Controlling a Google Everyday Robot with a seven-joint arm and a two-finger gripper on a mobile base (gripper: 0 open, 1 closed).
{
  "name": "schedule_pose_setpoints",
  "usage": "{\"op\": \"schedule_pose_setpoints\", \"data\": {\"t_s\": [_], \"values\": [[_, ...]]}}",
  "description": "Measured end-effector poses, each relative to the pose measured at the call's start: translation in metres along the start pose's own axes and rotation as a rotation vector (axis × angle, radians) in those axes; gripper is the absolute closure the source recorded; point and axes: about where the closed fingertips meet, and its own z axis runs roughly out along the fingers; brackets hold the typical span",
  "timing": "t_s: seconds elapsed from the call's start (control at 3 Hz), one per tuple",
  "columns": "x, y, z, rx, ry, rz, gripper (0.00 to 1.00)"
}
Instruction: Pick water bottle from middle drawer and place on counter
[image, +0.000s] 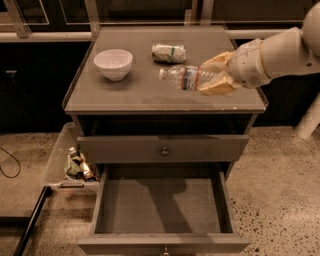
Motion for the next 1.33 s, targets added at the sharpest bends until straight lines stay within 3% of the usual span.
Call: {"op": "schedule_pose_setpoints", "data": {"t_s": [0.67,1.33], "values": [[0.022,-0.072,0.037,-0.012,-0.026,0.126,1.00],[0.057,-0.093,0.061,0.042,0.011,0.292,1.00]]}}
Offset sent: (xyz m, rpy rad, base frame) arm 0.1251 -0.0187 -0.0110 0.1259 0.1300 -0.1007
